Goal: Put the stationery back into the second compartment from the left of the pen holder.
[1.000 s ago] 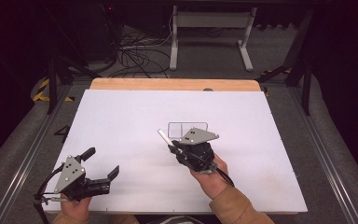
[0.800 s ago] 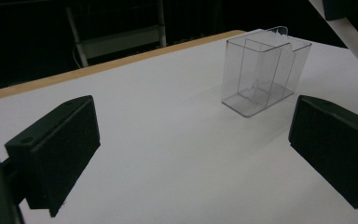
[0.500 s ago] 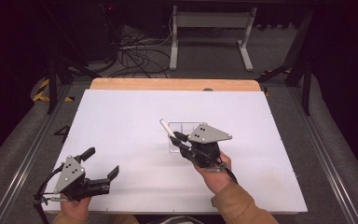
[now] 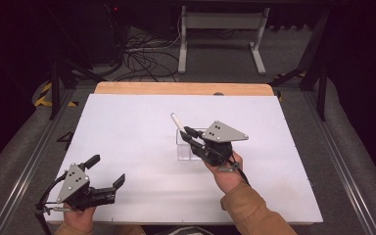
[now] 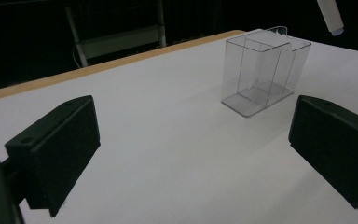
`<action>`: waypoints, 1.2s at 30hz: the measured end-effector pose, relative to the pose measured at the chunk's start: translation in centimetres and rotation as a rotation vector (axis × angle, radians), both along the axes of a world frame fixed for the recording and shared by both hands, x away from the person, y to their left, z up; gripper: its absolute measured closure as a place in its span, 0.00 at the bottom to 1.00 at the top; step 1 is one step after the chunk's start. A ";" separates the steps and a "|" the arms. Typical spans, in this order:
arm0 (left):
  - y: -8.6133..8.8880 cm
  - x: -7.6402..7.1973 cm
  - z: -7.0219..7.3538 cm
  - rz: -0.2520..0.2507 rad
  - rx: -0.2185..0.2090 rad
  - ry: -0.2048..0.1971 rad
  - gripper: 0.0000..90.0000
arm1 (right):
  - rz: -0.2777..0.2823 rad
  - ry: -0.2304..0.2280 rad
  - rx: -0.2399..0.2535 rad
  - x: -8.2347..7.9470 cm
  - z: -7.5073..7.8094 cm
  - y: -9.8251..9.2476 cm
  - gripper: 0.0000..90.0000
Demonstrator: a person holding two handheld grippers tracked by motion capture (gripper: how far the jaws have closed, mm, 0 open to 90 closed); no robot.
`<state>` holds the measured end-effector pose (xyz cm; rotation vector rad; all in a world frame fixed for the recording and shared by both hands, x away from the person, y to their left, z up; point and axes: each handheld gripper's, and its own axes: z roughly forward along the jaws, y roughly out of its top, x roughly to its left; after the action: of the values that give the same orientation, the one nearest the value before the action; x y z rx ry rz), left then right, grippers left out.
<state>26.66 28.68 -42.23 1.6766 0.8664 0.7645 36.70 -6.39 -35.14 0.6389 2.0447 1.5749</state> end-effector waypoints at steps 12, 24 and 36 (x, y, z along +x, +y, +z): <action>0.0 0.0 0.0 0.002 -0.001 0.000 0.03 | -0.030 -0.061 0.012 1.9 -0.1 0.2 0.87; 0.0 0.0 0.0 0.002 -0.004 -0.001 0.03 | -0.059 -0.053 0.006 3.8 -0.8 0.1 0.87; 0.0 0.0 0.0 0.003 -0.002 0.001 0.03 | -0.055 -0.061 -0.027 4.5 -1.5 0.4 0.87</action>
<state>26.68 28.72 -42.28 1.6741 0.8704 0.7645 41.23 -5.99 -36.63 0.6237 1.9836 1.5150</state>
